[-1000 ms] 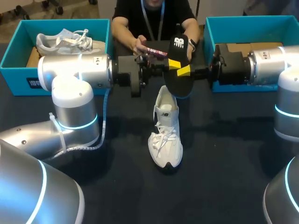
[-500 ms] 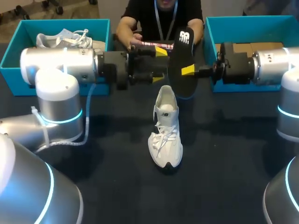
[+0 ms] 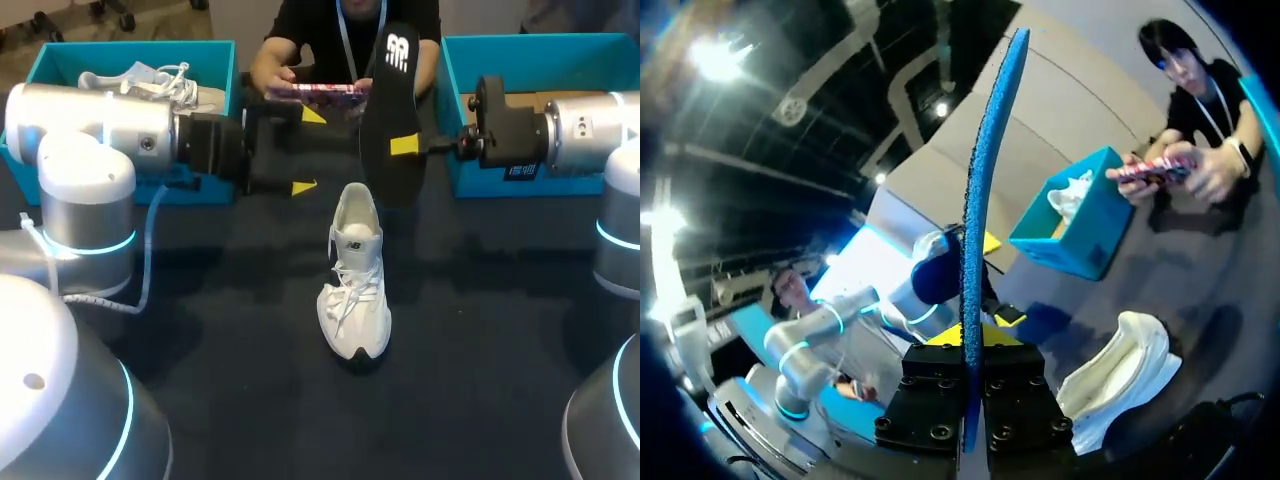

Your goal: Take the shoe out of the shoebox, open the shoe tongue, remove and reinsert the insole, then place the shoe into the shoebox

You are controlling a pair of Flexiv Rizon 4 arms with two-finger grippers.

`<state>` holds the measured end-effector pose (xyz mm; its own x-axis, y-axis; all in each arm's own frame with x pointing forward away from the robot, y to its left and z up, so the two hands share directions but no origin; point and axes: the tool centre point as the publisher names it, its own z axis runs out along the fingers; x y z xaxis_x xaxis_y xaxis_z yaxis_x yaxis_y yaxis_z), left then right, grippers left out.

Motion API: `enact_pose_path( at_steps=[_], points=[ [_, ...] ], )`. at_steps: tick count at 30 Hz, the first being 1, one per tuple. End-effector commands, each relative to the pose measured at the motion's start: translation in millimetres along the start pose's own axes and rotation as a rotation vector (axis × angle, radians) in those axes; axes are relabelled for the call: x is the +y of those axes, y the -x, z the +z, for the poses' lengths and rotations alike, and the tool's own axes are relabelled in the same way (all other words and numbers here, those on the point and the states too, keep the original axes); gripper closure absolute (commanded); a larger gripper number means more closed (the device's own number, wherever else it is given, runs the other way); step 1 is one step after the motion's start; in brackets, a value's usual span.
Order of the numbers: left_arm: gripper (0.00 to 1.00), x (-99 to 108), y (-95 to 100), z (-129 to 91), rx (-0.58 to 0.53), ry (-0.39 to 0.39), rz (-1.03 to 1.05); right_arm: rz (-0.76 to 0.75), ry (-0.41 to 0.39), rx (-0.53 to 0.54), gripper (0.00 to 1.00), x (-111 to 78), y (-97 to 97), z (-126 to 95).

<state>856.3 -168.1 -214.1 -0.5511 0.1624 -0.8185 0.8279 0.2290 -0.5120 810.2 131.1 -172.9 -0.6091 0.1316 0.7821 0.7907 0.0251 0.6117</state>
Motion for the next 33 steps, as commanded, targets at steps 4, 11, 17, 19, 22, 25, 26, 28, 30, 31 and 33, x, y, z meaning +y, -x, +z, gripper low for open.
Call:
enact_pose_path(
  at_steps=[4,11,17,19,22,25,26,28,30,31,33],
  points=[
    [0.00,4.2,-25.4,7.1,0.087,0.116,-0.349,-0.141,-0.100,0.034,1.00,9.8,-5.2,8.9],
    [0.00,18.8,-45.6,9.9,0.115,0.206,-0.468,-0.308,-0.178,0.145,1.00,11.7,-8.6,15.1],
    [0.00,21.2,-46.2,9.6,0.120,0.225,-0.464,-0.308,-0.178,0.145,1.00,11.7,-8.6,15.1],
    [0.00,21.2,-46.2,9.6,0.120,0.225,-0.464,-0.308,-0.178,0.145,1.00,11.7,-8.6,15.1],
    [0.00,21.2,-46.2,9.6,0.120,0.225,-0.464,-0.308,-0.178,0.145,1.00,11.7,-8.6,15.1],
    [0.00,21.2,-46.2,9.6,0.120,0.225,-0.464,-0.308,-0.178,0.145,1.00,11.7,-8.6,15.1],
    [0.00,21.2,-46.2,9.6,0.120,0.225,-0.464,-0.308,-0.178,0.145,1.00,11.7,-8.6,15.1],
    [0.00,21.2,-46.2,9.6,0.120,0.225,-0.464,-0.308,-0.178,0.145,1.00,11.7,-8.6,15.1],
    [0.00,22.5,-47.9,8.3,0.151,0.236,-0.486,-0.308,-0.178,0.145,1.00,11.7,-8.6,15.1],
    [0.00,23.9,-49.8,7.1,0.170,0.222,-0.501,-0.308,-0.178,0.145,1.00,11.7,-8.6,15.1],
    [0.00,29.5,-51.9,4.2,0.192,0.232,-0.536,-0.334,-0.166,0.144,1.00,10.7,-2.9,16.2]
  ],
)
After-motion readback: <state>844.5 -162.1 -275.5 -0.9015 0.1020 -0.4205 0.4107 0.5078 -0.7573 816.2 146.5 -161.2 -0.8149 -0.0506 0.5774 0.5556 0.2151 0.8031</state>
